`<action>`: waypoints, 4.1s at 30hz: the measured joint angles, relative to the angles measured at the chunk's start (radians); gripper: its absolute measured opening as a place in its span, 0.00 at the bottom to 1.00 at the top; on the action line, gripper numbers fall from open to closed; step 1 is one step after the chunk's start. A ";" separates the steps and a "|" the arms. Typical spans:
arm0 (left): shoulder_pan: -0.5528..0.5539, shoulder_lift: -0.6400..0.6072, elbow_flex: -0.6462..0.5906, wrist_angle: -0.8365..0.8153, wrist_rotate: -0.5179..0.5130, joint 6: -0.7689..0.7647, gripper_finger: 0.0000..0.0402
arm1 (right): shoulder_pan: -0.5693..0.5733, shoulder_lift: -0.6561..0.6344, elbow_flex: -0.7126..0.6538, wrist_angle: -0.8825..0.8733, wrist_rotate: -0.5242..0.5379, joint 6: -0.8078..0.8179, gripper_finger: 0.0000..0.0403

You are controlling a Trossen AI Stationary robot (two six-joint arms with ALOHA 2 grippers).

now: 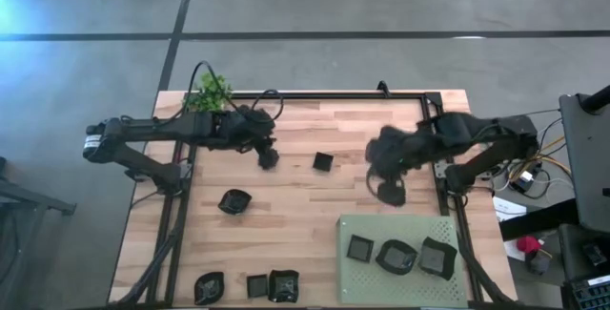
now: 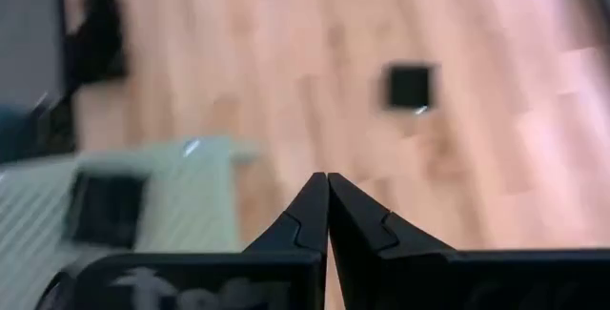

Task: Pick & Place Mini shaped plates
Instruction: Stack the distorted square plate on the stacked distorted square plates on the shelf

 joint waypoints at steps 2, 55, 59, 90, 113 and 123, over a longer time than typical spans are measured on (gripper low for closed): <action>0.012 0.001 -0.001 -0.059 -0.061 -0.091 0.25 | -0.024 -0.018 0.004 0.007 0.061 0.000 0.02; 0.449 0.088 -0.640 0.606 0.036 -0.352 0.25 | -0.215 -0.134 0.003 0.212 0.170 -0.001 0.02; 0.449 0.122 -0.640 0.606 0.036 -0.352 0.25 | -0.215 -0.134 0.003 0.219 0.170 -0.001 0.02; 0.436 0.131 -0.338 0.383 0.080 -0.126 0.00 | -0.214 -0.134 0.003 0.233 0.188 -0.010 0.02; 0.261 0.446 0.169 0.326 0.186 0.081 0.00 | -0.215 -0.136 0.002 0.234 0.215 0.000 0.02; 0.198 0.633 0.298 0.285 0.229 0.197 0.00 | -0.214 -0.141 0.002 0.234 0.215 -0.001 0.02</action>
